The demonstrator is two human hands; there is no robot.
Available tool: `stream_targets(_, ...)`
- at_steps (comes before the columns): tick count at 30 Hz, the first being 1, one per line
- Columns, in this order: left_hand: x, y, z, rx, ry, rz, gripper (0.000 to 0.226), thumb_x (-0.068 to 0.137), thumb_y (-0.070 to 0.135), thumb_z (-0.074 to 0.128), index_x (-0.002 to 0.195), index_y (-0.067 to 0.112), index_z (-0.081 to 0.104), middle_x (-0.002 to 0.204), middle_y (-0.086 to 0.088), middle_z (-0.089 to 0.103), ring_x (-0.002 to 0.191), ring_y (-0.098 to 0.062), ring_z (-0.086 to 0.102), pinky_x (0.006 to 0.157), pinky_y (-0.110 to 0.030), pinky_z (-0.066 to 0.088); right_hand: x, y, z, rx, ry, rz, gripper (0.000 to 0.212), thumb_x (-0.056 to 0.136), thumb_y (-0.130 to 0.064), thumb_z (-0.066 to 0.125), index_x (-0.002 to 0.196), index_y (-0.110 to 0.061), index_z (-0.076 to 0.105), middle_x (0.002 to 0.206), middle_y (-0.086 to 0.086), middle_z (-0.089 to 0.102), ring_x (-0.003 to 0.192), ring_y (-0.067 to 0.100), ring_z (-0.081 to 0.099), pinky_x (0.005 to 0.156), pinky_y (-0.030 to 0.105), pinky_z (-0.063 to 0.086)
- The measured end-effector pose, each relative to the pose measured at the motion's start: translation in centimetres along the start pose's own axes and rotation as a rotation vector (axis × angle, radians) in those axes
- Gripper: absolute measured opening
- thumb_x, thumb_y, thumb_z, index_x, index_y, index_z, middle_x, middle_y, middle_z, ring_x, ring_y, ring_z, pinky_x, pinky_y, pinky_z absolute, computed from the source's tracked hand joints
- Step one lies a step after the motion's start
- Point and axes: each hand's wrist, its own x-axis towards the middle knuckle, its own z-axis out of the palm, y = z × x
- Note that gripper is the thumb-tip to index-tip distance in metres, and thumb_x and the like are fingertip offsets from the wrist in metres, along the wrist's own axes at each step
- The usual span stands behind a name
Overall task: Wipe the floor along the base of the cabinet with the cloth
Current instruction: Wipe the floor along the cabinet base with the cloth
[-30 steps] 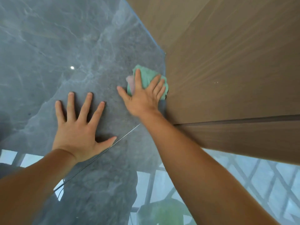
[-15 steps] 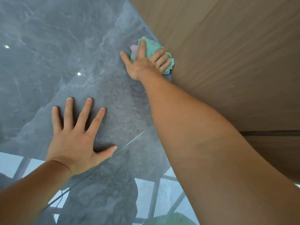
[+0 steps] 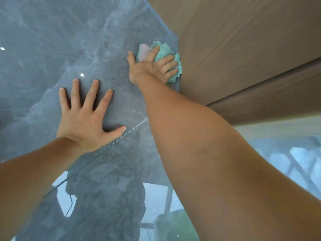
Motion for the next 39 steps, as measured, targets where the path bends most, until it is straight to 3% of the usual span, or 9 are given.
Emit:
stream_targets(9, 0.2, -0.4, 0.0, 0.026, -0.046, 0.001, 0.111, 0.07, 0.094, 0.025, 0.157, 0.026, 0.021, 0.169, -0.013, 0.014, 0.149, -0.056, 0.005, 0.116, -0.072, 0.0, -17.4, 16.5, 3.0, -0.084, 0.023, -0.488, 0.08, 0.088, -0.069, 0.035, 0.151, -0.022, 0.025, 0.154, 0.034, 0.021, 0.144, 0.048, 0.018, 0.118, 0.056, 0.013)
stream_targets(17, 0.5, -0.4, 0.0, 0.062, -0.092, 0.002, 0.108, 0.073, 0.093, 0.022, 0.158, 0.027, 0.013, 0.17, -0.012, 0.005, 0.151, -0.054, -0.001, 0.117, -0.071, -0.002, -14.9, 30.3, 1.4, -0.445, -0.02, -0.904, 0.077, 0.086, -0.068, 0.04, 0.152, -0.035, 0.018, 0.157, 0.022, 0.027, 0.147, 0.04, 0.018, 0.117, 0.059, 0.017)
stream_targets(21, 0.4, -0.4, -0.5, 0.072, -0.12, -0.006, 0.108, 0.074, 0.091, 0.021, 0.158, 0.024, 0.009, 0.17, -0.015, 0.002, 0.151, -0.056, -0.002, 0.116, -0.072, -0.001, -12.8, 36.6, -0.9, -0.492, -0.074, -0.673, 0.077, 0.086, -0.07, 0.03, 0.152, -0.036, 0.011, 0.158, 0.02, 0.027, 0.149, 0.037, 0.016, 0.118, 0.059, 0.016)
stream_targets(26, 0.0, 1.8, -0.9, 0.087, -0.195, -0.048, 0.111, 0.077, 0.085, 0.025, 0.159, 0.011, 0.01, 0.168, -0.023, 0.004, 0.15, -0.057, 0.001, 0.115, -0.075, 0.004, -11.2, 43.6, -3.7, -0.092, -0.169, 0.169, 0.087, 0.073, -0.081, 0.015, 0.15, -0.041, 0.014, 0.164, 0.013, 0.002, 0.149, 0.035, 0.002, 0.12, 0.053, 0.01)
stream_targets(29, -1.0, 5.7, -1.9, -0.012, -0.217, -0.039, 0.099, 0.085, 0.07, 0.046, 0.155, 0.004, 0.023, 0.165, -0.025, 0.016, 0.149, -0.055, 0.011, 0.117, -0.072, 0.01, -10.8, 42.0, -4.9, 0.102, -0.193, 0.31, 0.077, 0.075, -0.079, 0.022, 0.146, -0.048, 0.026, 0.164, 0.009, 0.003, 0.148, 0.037, 0.004, 0.12, 0.047, 0.011)
stream_targets(31, -2.0, 9.6, -2.8, -0.109, -0.174, 0.155, 0.08, 0.086, 0.055, 0.057, 0.147, 0.006, 0.04, 0.159, -0.024, 0.029, 0.144, -0.051, 0.026, 0.117, -0.064, 0.02, -11.6, 39.4, -4.7, 0.203, -0.123, 0.412, 0.064, 0.08, -0.071, 0.027, 0.14, -0.052, 0.036, 0.163, 0.006, 0.013, 0.143, 0.04, 0.015, 0.116, 0.049, 0.019)
stream_targets(34, -4.7, 15.9, -4.2, -0.422, -0.222, 0.275, 0.059, 0.088, 0.045, 0.058, 0.136, 0.011, 0.053, 0.146, -0.015, 0.047, 0.124, -0.041, 0.05, 0.104, -0.046, 0.039, -15.1, 33.7, -2.6, 0.262, -0.094, 0.306, 0.05, 0.088, -0.057, 0.037, 0.138, -0.051, 0.041, 0.162, 0.005, 0.016, 0.14, 0.039, 0.016, 0.114, 0.053, 0.019)
stream_targets(37, -6.6, 19.8, -4.5, -0.769, -0.328, -0.126, 0.056, 0.084, 0.039, 0.068, 0.126, 0.007, 0.053, 0.131, -0.018, 0.053, 0.119, -0.038, 0.055, 0.095, -0.038, 0.039, -18.2, 27.4, -1.0, 0.675, -0.136, -0.078, 0.048, 0.088, -0.012, 0.054, 0.133, -0.03, 0.058, 0.151, 0.011, 0.042, 0.137, 0.021, 0.028, 0.119, 0.04, 0.018)
stream_targets(39, -6.2, 20.2, -4.2, -0.825, -0.446, -0.283, 0.057, 0.078, 0.031, 0.076, 0.124, 0.01, 0.051, 0.132, -0.017, 0.054, 0.116, -0.037, 0.06, 0.093, -0.042, 0.05, -19.1, 25.7, -1.3, 0.98, -0.082, -0.012, 0.059, 0.079, 0.005, 0.054, 0.133, -0.019, 0.059, 0.139, 0.012, 0.052, 0.13, 0.023, 0.045, 0.115, 0.041, 0.031)
